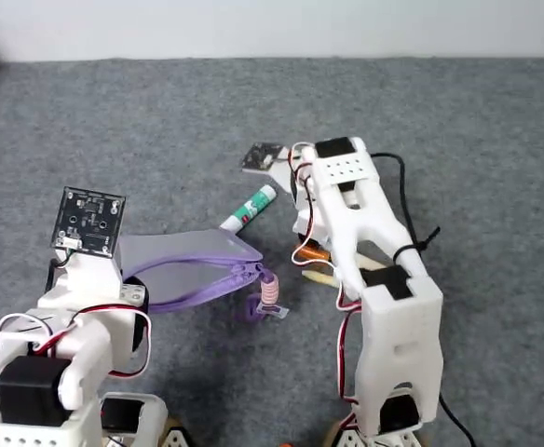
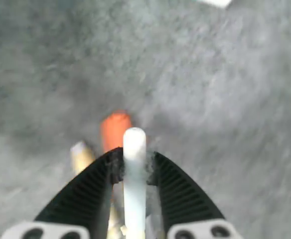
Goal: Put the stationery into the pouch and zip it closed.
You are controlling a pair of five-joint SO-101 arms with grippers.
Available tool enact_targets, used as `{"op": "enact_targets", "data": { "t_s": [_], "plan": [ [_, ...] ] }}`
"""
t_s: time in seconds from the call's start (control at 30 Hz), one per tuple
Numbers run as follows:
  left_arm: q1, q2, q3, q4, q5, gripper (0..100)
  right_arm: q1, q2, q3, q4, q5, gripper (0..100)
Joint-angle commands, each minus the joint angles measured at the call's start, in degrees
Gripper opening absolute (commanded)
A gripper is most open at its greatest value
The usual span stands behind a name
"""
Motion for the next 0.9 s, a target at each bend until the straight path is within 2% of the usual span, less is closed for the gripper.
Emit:
{"op": "enact_targets", "data": {
  "t_s": [0.0,0.27,0.47,0.73,0.87],
  "plan": [
    [-0.18,0.26,0.13,-0.97,0.62,1,-1.01,-8.66,-2.9,6.99,-5.54,0.8],
    [-0.18,0.26,-0.22,-1.05,2.81,1,-1.1,-20.35,-2.64,17.36,-13.89,0.8],
    [-0.18,0.35,-0.22,-1.67,2.9,1,-1.89,-34.68,3.25,17.54,-29.1,0.8],
    [-0.18,0.35,-0.13,-1.67,2.9,1,-8.66,-62.55,20.04,17.45,-40.97,0.8],
    [-0.18,0.35,-0.04,-1.67,2.9,1,-14.11,-73.1,23.47,15.87,-52.04,0.8]
  ]
}}
